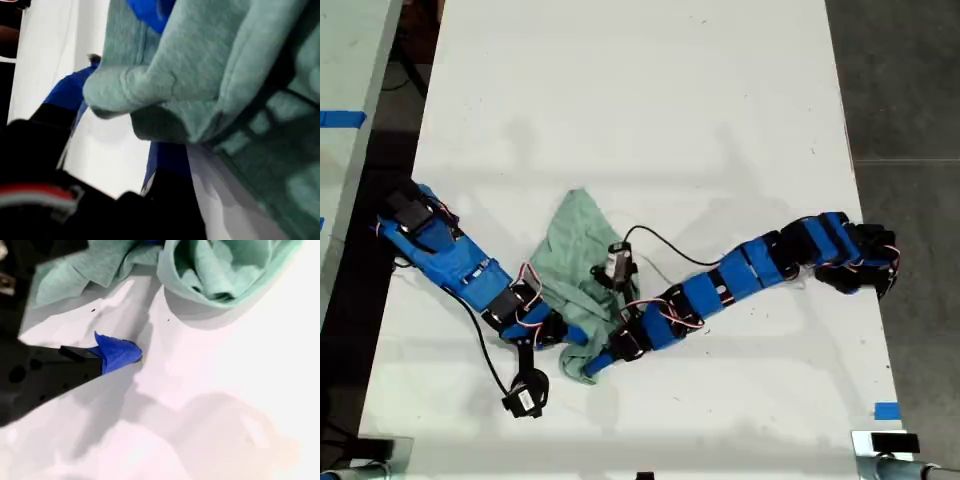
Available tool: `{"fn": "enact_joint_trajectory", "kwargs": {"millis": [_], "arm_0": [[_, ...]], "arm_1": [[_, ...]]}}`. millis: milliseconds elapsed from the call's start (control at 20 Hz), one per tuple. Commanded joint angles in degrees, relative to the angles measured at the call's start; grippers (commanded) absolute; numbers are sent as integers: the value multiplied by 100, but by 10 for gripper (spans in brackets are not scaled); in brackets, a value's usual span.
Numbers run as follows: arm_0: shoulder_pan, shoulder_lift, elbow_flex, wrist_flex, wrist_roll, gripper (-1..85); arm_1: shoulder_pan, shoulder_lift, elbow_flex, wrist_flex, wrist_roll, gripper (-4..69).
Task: Fold t shirt
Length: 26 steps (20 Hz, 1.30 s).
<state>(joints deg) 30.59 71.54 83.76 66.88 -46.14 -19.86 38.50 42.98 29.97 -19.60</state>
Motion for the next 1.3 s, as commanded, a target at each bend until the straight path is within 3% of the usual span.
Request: {"fn": "enact_joint_trajectory", "kwargs": {"millis": [0, 50, 100, 150, 700, 950, 1100, 1200, 1250], "arm_0": [[26, -167, -589, -70, 141, 374], [18, -272, -738, -70, 220, 329], [-9, -369, -888, -70, 387, 149], [-26, -387, -976, -79, 519, -3], [712, 519, -1072, 211, 211, -3], [1178, 809, -1881, 642, 149, -3], [949, 844, -1890, 703, 352, -1], [809, 738, -2039, 729, 316, 250], [721, 686, -2057, 703, 325, 278]], "arm_1": [[88, -9, -272, -325, -255, 319], [88, -44, -272, -369, -264, 268], [105, -62, -272, -343, -105, 19], [105, -79, -272, -299, -62, 19], [-598, 958, -272, 1318, -35, 19], [-1002, 1705, -272, 1248, -316, 19], [-949, 1925, -272, 1046, -571, 19], [-844, 1978, -272, 1002, -615, 19], [-782, 1986, -272, 1002, -624, 19]]}}
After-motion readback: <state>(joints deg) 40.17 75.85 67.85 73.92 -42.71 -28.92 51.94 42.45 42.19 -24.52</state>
